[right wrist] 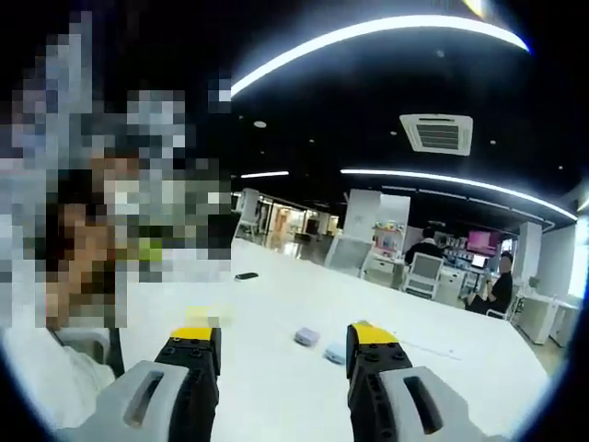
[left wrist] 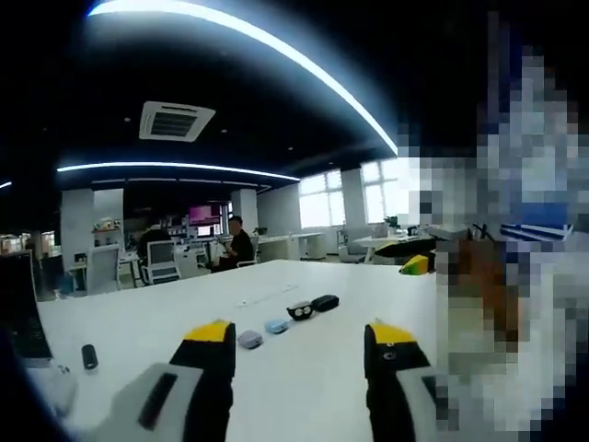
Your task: Pick up the earbuds from the table and place the earbuds into the earbud case
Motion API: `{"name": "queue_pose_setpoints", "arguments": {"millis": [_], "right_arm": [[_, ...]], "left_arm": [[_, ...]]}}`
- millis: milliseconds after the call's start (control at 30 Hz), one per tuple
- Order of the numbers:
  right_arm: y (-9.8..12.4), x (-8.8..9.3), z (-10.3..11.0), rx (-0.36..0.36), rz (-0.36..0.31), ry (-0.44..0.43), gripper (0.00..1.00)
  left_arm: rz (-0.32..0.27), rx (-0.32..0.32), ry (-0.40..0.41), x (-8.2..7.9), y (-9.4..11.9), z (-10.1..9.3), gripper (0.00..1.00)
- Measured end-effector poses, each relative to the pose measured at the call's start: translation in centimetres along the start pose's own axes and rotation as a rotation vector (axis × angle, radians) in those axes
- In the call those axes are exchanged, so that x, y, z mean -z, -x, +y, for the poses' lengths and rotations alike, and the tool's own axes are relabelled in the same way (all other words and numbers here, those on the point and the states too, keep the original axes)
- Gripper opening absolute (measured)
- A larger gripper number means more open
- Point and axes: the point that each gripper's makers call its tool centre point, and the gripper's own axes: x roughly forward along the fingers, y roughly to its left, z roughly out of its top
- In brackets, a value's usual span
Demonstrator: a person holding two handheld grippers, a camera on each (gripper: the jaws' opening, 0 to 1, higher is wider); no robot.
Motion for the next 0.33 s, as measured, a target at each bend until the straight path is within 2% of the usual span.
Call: {"name": "queue_pose_setpoints", "arguments": {"millis": [333], "right_arm": [[-0.46,0.43,0.25,-0.019,0.013,0.001,0.53]], "left_arm": [[-0.009,0.005,-0.003,-0.15,-0.08,-0.06,0.57]]}}
